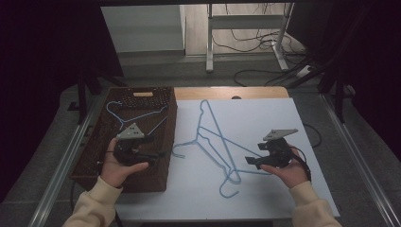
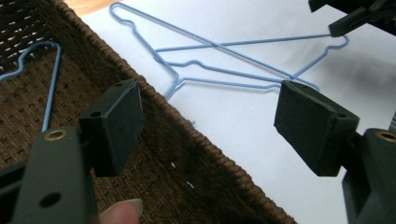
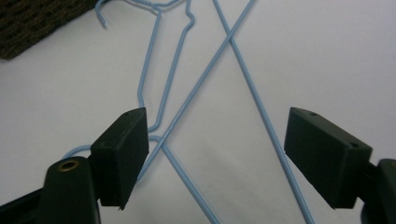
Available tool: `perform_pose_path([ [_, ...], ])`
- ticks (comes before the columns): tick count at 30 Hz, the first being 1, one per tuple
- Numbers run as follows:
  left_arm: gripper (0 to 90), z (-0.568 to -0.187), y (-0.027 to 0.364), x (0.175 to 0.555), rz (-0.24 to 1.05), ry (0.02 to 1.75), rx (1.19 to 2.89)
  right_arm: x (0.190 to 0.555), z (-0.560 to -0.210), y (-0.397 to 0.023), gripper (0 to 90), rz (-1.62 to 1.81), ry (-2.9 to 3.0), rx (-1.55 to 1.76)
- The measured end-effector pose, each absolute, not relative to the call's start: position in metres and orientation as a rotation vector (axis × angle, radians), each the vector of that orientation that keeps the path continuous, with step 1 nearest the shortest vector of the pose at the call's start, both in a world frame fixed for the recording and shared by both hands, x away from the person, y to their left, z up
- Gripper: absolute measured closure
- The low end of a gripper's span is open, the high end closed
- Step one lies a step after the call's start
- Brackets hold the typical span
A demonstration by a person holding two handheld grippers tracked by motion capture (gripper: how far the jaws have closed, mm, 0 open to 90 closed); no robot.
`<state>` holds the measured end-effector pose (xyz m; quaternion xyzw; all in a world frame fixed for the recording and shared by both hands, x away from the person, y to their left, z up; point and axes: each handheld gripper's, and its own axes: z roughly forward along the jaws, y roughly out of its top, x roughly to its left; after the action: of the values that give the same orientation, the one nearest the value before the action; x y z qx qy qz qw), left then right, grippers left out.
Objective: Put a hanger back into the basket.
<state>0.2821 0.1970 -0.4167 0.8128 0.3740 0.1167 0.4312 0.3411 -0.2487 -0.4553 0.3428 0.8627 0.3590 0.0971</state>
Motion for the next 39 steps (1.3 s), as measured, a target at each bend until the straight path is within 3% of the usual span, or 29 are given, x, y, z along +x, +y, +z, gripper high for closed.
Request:
perform_pose_path([
  [24,23.9,-0.419,0.198,0.278,0.28,0.93,2.039,0.341,-0.466,-0.209,29.7,0.966,2.628,0.941],
  [39,24.0,-0.42,0.198,0.276,0.276,0.926,2.041,0.349,-0.48,-0.157,34.3,0.907,2.686,0.896],
])
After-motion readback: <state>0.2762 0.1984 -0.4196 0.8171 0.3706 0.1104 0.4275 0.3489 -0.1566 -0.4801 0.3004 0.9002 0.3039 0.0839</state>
